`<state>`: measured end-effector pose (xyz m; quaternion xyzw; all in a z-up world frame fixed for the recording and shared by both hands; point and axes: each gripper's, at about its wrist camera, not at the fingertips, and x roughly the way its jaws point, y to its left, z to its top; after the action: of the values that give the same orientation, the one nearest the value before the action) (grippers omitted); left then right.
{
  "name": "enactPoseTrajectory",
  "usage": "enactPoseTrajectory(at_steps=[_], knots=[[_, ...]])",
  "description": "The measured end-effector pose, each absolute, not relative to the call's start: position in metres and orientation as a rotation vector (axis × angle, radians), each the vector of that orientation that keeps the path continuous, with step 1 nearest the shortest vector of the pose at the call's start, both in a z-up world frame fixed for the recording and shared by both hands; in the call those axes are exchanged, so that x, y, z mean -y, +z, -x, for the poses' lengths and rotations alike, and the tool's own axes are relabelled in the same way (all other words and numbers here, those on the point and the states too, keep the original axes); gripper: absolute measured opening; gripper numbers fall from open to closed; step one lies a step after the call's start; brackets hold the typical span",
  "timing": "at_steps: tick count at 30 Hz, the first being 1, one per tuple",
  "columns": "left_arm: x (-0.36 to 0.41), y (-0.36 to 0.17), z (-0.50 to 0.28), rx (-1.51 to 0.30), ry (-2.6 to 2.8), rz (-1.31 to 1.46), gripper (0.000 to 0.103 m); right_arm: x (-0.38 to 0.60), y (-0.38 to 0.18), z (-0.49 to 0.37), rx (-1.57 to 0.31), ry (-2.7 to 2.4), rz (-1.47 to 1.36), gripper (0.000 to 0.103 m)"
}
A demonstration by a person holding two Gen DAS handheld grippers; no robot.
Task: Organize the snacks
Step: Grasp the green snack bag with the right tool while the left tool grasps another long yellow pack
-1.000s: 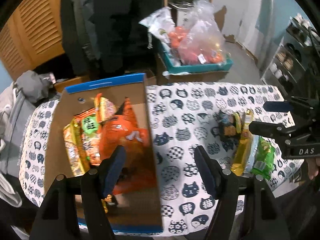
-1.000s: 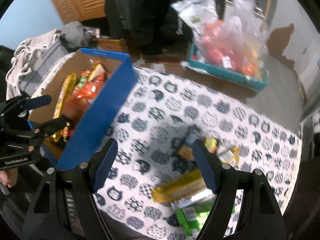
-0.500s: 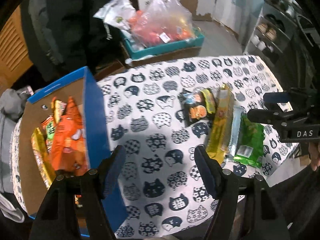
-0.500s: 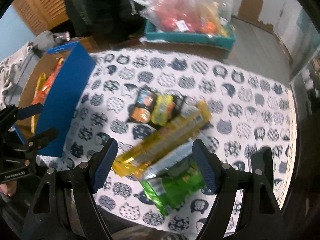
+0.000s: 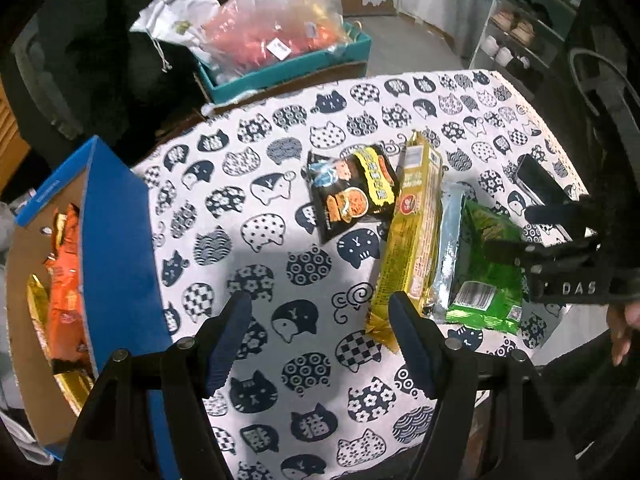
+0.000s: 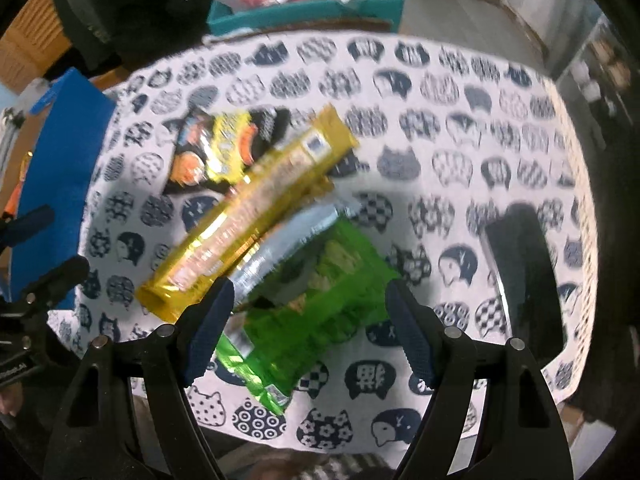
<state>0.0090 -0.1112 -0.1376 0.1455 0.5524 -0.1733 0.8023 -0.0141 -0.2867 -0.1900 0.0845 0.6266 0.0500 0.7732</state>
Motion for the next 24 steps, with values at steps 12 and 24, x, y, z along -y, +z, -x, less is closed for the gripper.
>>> enactPoseTrajectory(at_steps=[12, 24], knots=[[0.137, -0.161, -0.025, -1.214, -0.411, -0.282, 0.072, 0.298, -0.220, 0.011, -1.419, 0.073, -0.212, 0.078], [0.166, -0.189, -0.040, -1.288, -0.446, -0.275, 0.072, 0.320, -0.246, 0.011, -1.423, 0.087, -0.095, 0.074]])
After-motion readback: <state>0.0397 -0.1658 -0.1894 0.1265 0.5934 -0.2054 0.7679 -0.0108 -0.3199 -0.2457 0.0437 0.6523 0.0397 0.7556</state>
